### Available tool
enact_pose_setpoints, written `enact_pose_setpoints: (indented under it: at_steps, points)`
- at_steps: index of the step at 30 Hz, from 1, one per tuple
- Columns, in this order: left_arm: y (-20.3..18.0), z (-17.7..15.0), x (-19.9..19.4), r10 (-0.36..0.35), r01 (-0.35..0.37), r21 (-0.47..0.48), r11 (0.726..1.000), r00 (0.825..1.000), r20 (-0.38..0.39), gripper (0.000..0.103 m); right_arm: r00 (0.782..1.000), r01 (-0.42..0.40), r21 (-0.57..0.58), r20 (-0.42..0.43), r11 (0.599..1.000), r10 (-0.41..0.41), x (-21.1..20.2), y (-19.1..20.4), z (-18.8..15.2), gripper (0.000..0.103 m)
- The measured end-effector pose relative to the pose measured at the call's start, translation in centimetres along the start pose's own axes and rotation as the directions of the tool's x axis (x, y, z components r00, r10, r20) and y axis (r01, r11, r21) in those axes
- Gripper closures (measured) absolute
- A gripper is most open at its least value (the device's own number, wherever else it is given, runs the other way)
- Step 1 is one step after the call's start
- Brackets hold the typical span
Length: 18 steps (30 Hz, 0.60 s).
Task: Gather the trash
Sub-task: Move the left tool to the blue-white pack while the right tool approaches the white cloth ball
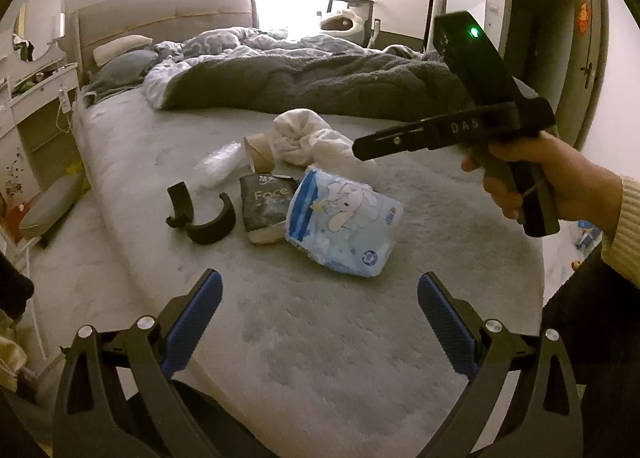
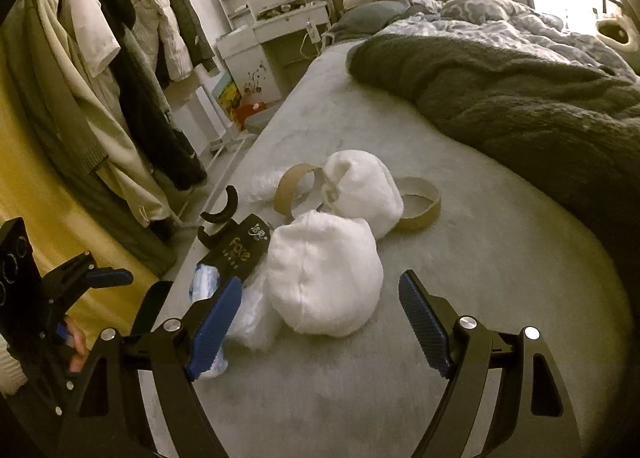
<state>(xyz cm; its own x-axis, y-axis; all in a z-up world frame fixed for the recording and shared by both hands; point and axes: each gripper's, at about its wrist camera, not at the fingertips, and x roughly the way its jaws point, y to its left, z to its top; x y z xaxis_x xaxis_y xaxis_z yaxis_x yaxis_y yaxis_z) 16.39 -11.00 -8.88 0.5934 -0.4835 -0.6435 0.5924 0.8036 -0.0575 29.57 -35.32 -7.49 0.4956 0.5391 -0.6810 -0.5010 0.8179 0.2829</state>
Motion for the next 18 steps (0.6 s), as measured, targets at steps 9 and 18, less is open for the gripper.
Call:
enact_pose_setpoints:
  at_steps: [9,18]
  points:
    - [0.4,1.0,2.1,-0.067,0.067,0.017,0.998,0.998,-0.012,0.004,0.998,-0.049,0.064,-0.033,0.997,0.051,1.9,-1.7,0.9,0.021]
    - [-0.4,1.7,3.7,-0.118,0.118,0.011,0.993,0.993,-0.013,0.004,0.99,-0.112,0.093,-0.08,0.989,0.119,3.4,-2.3,1.5,0.029]
